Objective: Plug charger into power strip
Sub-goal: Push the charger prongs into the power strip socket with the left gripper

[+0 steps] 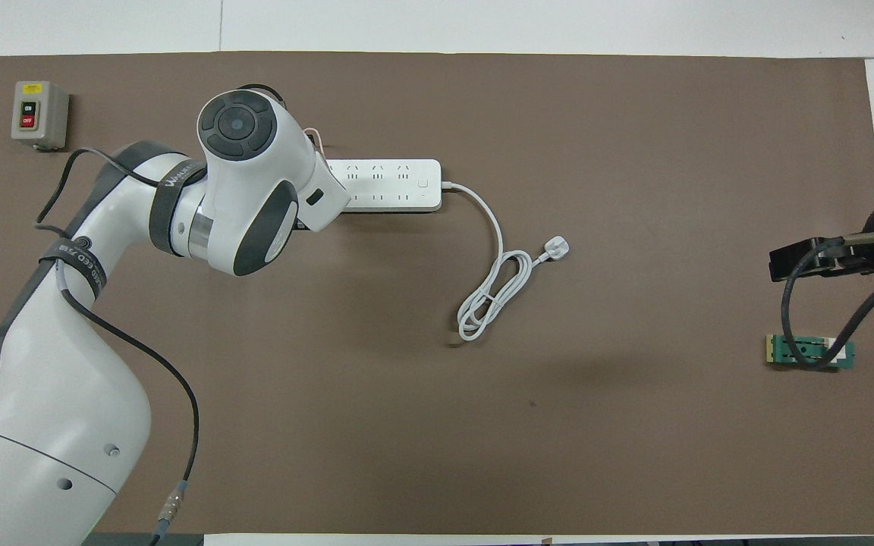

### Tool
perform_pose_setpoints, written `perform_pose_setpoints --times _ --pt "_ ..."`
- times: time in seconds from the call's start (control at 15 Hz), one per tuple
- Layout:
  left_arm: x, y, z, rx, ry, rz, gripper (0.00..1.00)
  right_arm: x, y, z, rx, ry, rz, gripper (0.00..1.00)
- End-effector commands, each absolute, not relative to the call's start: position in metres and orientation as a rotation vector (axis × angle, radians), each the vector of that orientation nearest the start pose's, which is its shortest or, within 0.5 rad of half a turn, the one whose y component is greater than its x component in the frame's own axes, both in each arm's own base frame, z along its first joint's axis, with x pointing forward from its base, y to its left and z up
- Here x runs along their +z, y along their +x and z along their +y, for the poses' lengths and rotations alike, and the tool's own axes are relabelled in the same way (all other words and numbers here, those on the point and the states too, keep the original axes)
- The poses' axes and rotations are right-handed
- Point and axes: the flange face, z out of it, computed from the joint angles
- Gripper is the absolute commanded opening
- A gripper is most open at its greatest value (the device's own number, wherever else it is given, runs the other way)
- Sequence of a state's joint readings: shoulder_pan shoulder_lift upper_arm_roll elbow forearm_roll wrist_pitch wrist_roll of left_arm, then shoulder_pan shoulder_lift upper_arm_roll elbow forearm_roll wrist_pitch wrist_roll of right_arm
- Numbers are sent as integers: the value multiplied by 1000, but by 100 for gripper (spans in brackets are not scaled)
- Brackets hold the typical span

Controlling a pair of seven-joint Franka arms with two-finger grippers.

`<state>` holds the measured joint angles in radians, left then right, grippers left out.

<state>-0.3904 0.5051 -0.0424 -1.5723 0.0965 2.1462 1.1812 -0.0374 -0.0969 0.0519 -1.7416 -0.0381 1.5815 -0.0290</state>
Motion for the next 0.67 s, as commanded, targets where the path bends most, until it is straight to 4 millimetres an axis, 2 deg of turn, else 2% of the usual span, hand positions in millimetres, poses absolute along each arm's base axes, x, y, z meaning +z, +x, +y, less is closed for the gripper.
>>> perform_pose_setpoints --times 0.0,0.07,0.33,0.53,0.6 --pt "329 631 -284 56 -2098 2273 9 599 517 5 91 -3163 -63 100" --pt "329 632 -284 51 -2098 2272 9 599 517 5 91 -3163 -63 100" --pt "310 636 -286 80 -2107 2292 11 599 517 5 91 -3163 -61 100" --pt "313 638 -287 64 -2106 2314 12 599 517 5 91 -3163 -63 100" --pt "312 638 -288 59 -2105 2315 16 599 517 5 91 -3163 -61 100"
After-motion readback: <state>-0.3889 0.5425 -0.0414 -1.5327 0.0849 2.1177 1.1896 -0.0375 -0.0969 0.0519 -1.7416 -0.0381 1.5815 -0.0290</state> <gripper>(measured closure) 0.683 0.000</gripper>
